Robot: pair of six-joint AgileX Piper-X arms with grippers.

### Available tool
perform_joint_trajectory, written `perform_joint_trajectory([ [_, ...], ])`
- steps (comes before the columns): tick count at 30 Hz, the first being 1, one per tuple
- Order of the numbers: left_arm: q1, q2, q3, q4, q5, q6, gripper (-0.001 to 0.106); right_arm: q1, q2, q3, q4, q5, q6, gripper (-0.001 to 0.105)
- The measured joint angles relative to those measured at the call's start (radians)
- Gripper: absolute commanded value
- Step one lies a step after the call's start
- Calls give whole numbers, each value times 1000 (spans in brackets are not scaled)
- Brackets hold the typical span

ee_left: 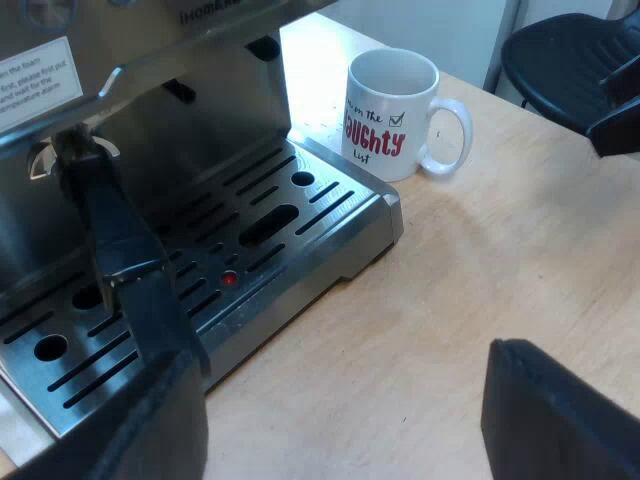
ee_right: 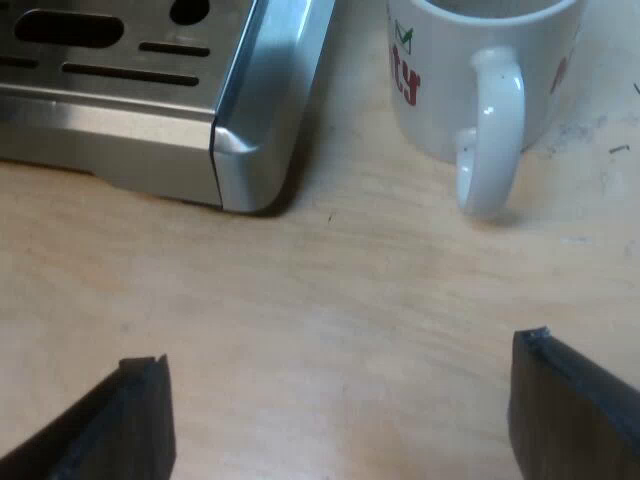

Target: Place mug into machine

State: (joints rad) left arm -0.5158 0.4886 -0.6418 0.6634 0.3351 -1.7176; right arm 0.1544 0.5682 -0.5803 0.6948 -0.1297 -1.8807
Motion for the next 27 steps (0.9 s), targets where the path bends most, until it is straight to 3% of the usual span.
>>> perform_joint_trajectory([
  [19,0,0,0,2,0,0,61,0,0,352,-551,49,3,70],
  [27,0,0,0,2,0,0,61,0,8,425,-744,99,5,70],
])
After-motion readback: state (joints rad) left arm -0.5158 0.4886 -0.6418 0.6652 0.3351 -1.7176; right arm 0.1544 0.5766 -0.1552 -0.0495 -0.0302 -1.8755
